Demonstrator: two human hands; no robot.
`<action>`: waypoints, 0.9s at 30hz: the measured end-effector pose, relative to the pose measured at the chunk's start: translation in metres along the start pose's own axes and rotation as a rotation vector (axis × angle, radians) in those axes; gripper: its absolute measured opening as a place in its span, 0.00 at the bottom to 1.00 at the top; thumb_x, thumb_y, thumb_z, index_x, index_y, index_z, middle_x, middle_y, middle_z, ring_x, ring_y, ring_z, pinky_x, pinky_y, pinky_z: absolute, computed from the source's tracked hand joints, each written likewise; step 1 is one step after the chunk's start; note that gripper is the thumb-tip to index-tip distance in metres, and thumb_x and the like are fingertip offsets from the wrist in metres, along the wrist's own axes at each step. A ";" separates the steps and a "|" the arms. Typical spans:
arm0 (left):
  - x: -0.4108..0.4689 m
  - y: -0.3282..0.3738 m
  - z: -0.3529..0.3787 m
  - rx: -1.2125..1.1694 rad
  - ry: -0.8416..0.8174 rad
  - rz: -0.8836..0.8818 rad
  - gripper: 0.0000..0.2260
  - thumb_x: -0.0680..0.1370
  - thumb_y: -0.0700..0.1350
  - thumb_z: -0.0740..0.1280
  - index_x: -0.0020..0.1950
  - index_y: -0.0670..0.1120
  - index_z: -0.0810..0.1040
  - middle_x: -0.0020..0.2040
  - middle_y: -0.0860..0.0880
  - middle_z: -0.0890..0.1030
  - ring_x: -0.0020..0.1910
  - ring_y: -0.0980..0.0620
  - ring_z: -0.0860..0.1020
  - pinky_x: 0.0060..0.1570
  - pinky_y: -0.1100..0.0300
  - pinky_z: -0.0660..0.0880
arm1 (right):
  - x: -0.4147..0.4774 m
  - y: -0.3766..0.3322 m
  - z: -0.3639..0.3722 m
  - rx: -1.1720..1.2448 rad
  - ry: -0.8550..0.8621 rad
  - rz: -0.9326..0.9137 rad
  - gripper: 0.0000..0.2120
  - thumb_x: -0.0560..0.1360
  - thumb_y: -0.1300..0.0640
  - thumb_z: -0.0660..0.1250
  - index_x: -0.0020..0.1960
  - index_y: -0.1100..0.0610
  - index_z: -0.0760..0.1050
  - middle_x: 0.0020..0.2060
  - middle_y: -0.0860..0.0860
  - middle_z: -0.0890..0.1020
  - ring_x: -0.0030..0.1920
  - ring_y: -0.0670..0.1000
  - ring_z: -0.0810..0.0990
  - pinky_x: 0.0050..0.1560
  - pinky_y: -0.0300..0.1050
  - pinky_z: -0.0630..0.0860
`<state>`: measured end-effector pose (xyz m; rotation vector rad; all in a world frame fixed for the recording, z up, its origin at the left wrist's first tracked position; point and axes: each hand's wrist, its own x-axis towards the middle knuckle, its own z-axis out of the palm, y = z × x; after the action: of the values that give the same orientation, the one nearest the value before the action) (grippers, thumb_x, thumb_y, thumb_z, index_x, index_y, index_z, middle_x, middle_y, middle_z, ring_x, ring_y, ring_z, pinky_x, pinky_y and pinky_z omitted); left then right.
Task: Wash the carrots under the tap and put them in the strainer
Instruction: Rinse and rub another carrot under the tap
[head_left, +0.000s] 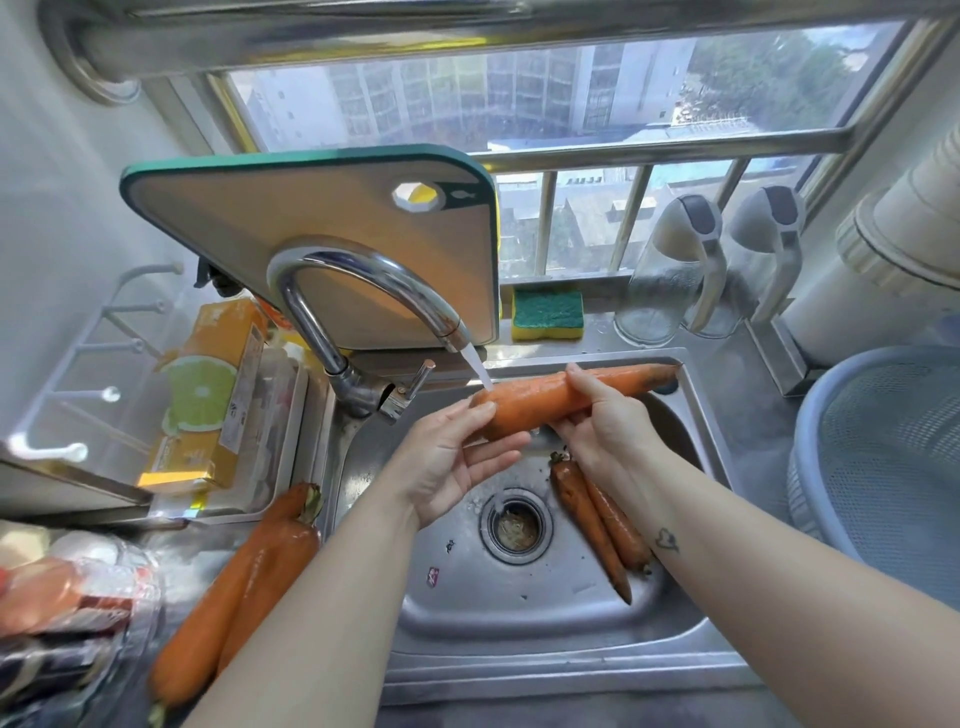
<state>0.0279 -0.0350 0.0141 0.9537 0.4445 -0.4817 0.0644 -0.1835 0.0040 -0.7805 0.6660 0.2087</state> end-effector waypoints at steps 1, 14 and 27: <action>0.002 -0.002 0.002 0.008 0.047 0.010 0.08 0.78 0.39 0.64 0.57 0.44 0.75 0.43 0.40 0.83 0.35 0.48 0.84 0.37 0.59 0.81 | 0.000 0.002 0.001 -0.010 0.009 -0.014 0.08 0.76 0.66 0.66 0.52 0.68 0.70 0.51 0.64 0.79 0.50 0.58 0.81 0.50 0.51 0.79; 0.013 -0.006 0.010 0.031 0.157 0.026 0.09 0.79 0.45 0.65 0.57 0.44 0.75 0.46 0.41 0.81 0.33 0.49 0.84 0.31 0.61 0.80 | 0.000 -0.001 0.006 -0.010 0.035 -0.107 0.09 0.76 0.67 0.66 0.55 0.66 0.70 0.50 0.61 0.79 0.46 0.54 0.80 0.43 0.47 0.79; 0.018 -0.010 0.020 0.030 0.162 0.035 0.07 0.78 0.45 0.66 0.54 0.46 0.77 0.40 0.44 0.82 0.30 0.52 0.82 0.30 0.63 0.79 | 0.002 -0.004 0.000 0.030 0.066 -0.136 0.18 0.75 0.68 0.66 0.64 0.70 0.68 0.56 0.64 0.78 0.55 0.58 0.80 0.46 0.49 0.80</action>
<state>0.0399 -0.0607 0.0076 1.0324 0.5665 -0.3815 0.0676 -0.1868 0.0046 -0.8038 0.6741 0.0490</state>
